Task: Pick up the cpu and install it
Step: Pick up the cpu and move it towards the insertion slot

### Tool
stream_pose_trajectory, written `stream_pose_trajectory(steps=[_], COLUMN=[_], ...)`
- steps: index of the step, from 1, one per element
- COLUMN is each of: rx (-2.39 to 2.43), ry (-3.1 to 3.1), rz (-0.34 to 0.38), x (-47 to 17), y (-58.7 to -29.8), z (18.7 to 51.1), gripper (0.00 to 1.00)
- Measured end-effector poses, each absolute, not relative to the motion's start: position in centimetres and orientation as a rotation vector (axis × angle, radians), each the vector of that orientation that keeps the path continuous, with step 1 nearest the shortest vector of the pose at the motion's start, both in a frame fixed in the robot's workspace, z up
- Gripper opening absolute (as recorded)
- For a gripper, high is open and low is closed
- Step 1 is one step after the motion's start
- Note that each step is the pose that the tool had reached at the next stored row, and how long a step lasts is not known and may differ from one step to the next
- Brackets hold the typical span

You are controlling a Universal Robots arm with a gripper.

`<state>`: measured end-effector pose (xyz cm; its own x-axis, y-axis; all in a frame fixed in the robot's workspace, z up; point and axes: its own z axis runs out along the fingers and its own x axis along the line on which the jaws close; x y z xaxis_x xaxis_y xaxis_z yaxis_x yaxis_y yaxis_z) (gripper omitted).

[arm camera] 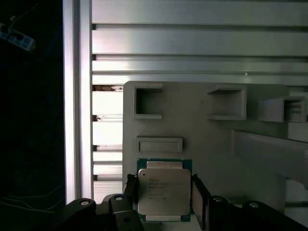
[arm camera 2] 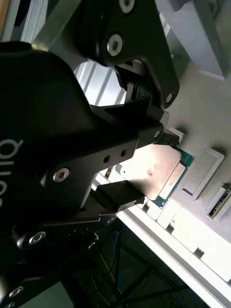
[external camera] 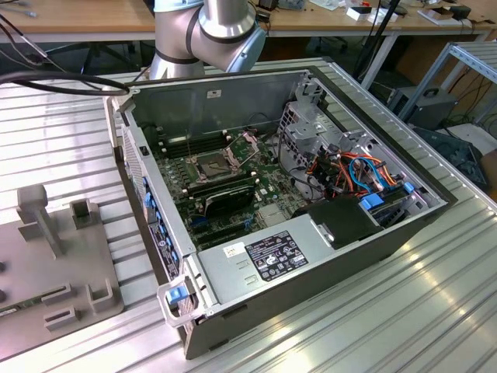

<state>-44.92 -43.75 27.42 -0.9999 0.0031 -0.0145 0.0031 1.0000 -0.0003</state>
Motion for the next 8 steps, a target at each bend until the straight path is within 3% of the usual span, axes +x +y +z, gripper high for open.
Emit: stream_pose_trajectory(steps=[8], rx=[0.005], ry=[3.127], rz=[-0.001], x=[-44.93], y=[-43.75], z=[27.74], gripper=[0.55])
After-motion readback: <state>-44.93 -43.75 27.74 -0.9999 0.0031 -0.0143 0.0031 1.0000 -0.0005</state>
